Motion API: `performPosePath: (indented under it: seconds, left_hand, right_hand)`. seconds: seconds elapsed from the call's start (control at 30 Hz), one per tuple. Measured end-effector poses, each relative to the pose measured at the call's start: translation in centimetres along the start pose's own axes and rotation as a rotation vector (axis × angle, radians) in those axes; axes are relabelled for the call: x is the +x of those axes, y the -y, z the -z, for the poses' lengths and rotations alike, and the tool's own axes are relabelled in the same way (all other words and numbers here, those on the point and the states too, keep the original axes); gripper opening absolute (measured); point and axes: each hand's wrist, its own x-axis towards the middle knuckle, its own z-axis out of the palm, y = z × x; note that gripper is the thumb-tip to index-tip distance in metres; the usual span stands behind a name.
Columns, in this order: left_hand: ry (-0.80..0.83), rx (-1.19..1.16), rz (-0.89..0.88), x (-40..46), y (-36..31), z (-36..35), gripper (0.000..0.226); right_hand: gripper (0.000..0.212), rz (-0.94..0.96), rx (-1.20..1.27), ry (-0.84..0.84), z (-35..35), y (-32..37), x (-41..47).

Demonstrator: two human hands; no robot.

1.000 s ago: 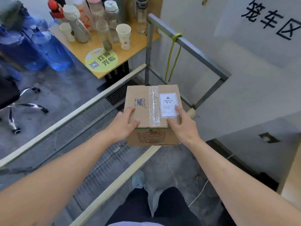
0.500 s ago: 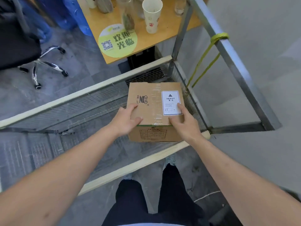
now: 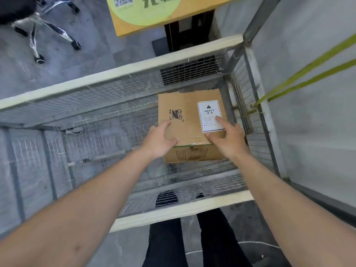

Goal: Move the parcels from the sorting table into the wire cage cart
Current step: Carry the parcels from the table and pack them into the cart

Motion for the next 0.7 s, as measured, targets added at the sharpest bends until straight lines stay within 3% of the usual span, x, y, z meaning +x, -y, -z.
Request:
performPosePath:
  seconds: [0.3, 0.7]
  left_hand:
    - [-0.007, -0.003, -0.068, 14.0, 6.2, -6.6, 0.085]
    - [-0.093, -0.057, -0.126, 23.3, 7.4, -13.0, 0.087]
  right_hand:
    - [0.078, -0.042, -0.031, -0.079, -7.1, -5.7, 13.0]
    - [0.077, 0.069, -0.169, -0.230, -10.4, -9.5, 23.4]
